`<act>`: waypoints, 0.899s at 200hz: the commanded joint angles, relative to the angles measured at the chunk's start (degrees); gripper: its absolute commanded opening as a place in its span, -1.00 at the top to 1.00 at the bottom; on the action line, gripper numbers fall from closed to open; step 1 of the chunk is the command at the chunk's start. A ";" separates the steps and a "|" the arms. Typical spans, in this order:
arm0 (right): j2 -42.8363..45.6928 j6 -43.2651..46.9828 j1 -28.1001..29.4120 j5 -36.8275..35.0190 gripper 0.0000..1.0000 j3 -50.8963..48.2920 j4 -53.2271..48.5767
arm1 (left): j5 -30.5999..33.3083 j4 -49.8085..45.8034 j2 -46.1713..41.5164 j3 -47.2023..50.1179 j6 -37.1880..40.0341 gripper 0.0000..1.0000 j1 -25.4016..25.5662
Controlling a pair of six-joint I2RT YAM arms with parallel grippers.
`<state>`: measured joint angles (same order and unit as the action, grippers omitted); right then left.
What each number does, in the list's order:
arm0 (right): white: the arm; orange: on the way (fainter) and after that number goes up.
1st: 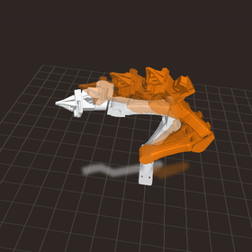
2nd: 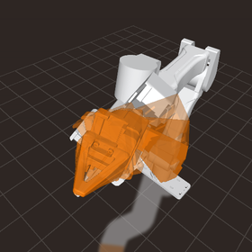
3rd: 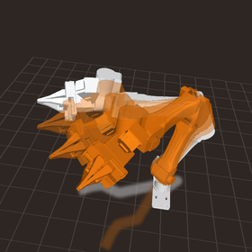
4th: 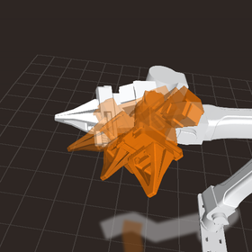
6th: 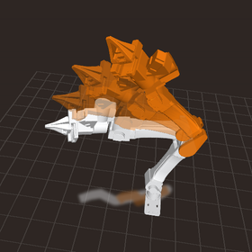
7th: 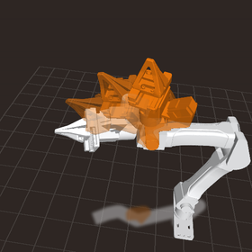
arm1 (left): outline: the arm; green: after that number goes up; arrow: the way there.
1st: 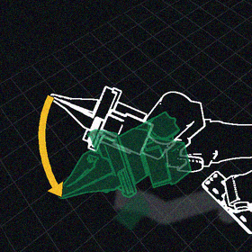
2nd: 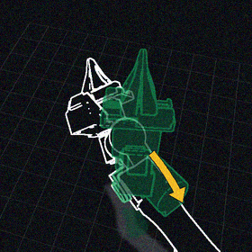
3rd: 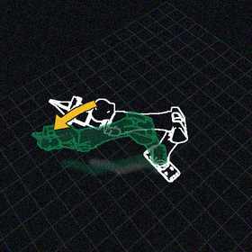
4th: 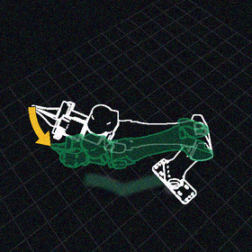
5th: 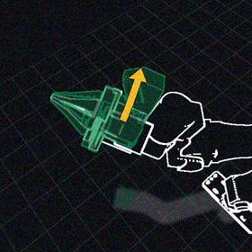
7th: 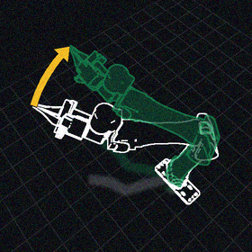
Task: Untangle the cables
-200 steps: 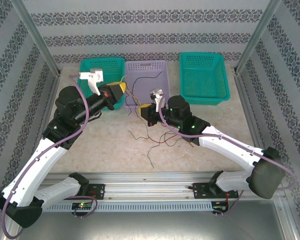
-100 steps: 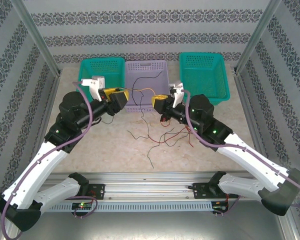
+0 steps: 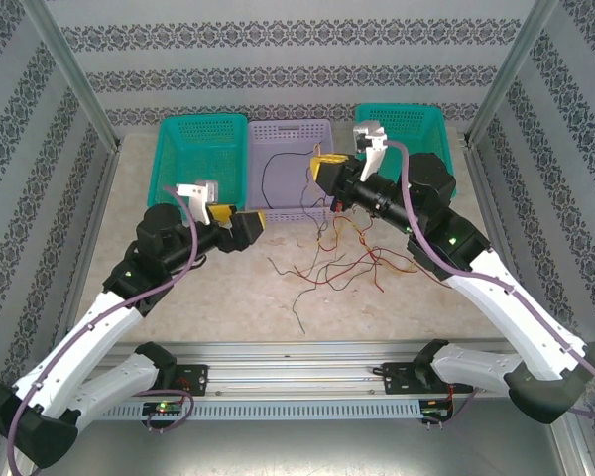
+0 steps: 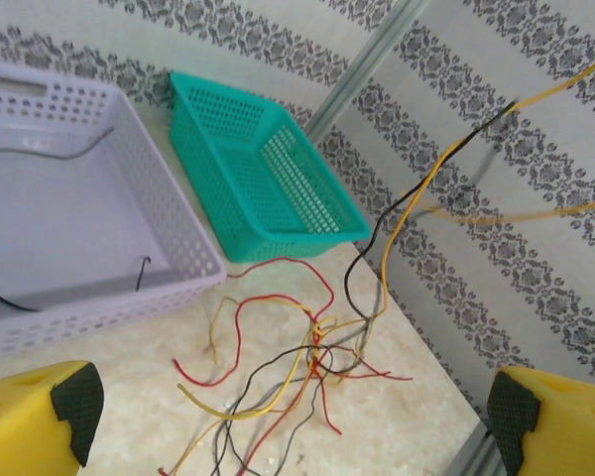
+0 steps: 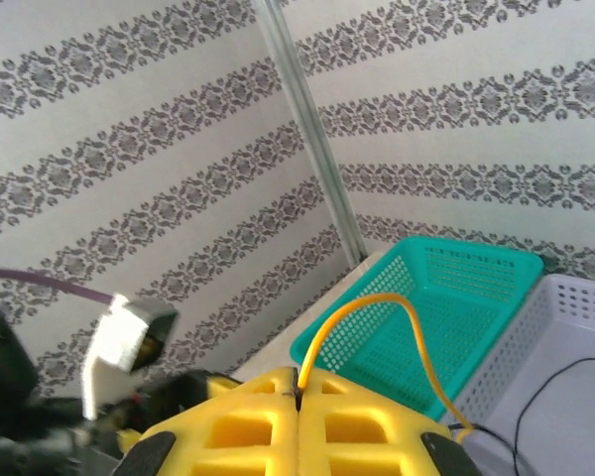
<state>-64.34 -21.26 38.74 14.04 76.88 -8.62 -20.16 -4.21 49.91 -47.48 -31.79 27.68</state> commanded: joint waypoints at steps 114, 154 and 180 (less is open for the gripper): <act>-4.83 -6.08 -0.24 13.38 1.00 11.95 -4.12 | -10.84 33.09 9.46 14.79 -8.21 -1.00 2.90; -5.53 -6.78 -0.16 13.91 1.00 14.28 -4.20 | -14.33 40.94 13.19 16.39 -10.11 -1.00 4.22; -6.47 -6.95 -0.15 14.23 1.00 16.38 -4.84 | -16.21 45.62 15.47 18.09 -10.49 -1.00 6.26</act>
<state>-70.08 -27.24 38.74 26.50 90.24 -13.72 -32.88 32.60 63.94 -31.24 -41.06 32.01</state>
